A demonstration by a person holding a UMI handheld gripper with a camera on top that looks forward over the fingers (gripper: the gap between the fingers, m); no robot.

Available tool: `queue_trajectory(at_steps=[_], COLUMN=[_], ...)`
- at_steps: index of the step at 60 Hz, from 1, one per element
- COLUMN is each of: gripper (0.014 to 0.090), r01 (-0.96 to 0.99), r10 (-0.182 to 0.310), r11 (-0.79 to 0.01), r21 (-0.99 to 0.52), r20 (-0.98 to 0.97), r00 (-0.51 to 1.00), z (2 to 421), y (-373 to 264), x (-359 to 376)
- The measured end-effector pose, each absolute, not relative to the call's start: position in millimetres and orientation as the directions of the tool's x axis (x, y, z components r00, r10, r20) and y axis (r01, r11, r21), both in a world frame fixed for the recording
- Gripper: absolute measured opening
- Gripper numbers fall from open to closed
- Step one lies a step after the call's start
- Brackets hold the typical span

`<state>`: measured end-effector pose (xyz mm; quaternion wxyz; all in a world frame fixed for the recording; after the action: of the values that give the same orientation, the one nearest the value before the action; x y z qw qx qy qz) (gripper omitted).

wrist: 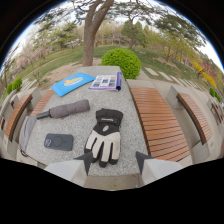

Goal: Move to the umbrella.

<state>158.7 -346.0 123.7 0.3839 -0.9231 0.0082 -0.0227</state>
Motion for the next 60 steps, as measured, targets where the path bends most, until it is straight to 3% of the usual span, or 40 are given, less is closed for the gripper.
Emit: queue_trajectory(at_steps=[21, 37, 60], gripper=[0.0845, 0.0844, 0.0848], r01=[0.016, 0.051, 0.016], r10=[0.019, 0.08, -0.007], r11=[-0.698, -0.694, -0.704], r21=[-0.716, -0.719, -0.71], r20=[0.003, -0.006, 0.029], r00=[1.0, 0.997, 1.0], z=[122.4, 119.0, 85.6], y=[-342.4, -320.3, -210.1], x=[134.1, 58.5, -37.7])
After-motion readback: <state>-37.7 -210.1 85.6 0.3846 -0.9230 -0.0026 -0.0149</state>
